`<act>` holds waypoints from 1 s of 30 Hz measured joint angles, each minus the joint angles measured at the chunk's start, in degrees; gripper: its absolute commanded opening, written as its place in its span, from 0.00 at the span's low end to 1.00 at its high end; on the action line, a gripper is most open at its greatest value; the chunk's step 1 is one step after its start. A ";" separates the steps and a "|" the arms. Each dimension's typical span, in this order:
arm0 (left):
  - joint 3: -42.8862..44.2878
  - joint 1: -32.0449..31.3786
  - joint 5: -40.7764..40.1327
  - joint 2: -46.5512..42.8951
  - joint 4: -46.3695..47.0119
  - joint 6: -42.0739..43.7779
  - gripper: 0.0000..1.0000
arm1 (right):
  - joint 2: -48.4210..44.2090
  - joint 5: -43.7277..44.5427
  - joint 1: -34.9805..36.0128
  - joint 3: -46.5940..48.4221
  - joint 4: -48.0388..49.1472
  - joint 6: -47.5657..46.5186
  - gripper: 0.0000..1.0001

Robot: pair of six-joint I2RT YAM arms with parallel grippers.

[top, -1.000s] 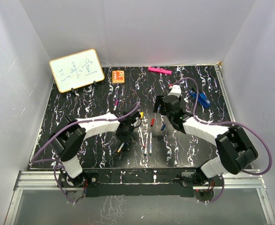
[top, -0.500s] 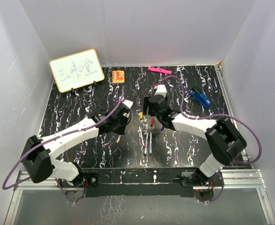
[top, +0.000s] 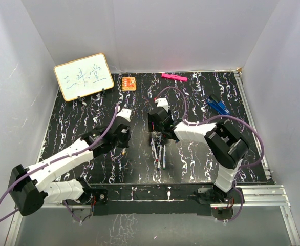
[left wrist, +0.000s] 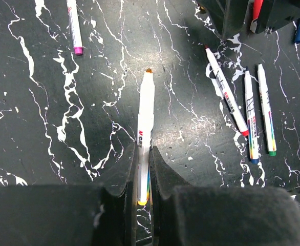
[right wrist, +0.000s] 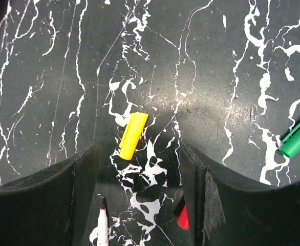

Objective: Insert the pens into the pen caps

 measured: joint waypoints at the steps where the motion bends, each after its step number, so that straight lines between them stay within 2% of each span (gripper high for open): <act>1: -0.31 0.00 -0.02 -0.02 0.17 -0.09 0.00 | 0.46 0.00 0.02 0.22 -0.55 0.00 0.57; 4: -1.62 0.00 -0.07 -0.46 0.85 -0.28 0.00 | 1.95 0.02 0.02 1.66 -1.88 0.02 0.52; 22: -2.51 0.31 -0.66 -1.77 2.71 -0.20 0.00 | 8.22 0.76 0.39 8.63 -7.41 0.44 0.47; 30: -2.54 0.44 -1.25 -1.77 3.19 -0.20 0.00 | 10.05 2.23 0.79 11.72 -10.40 1.36 0.41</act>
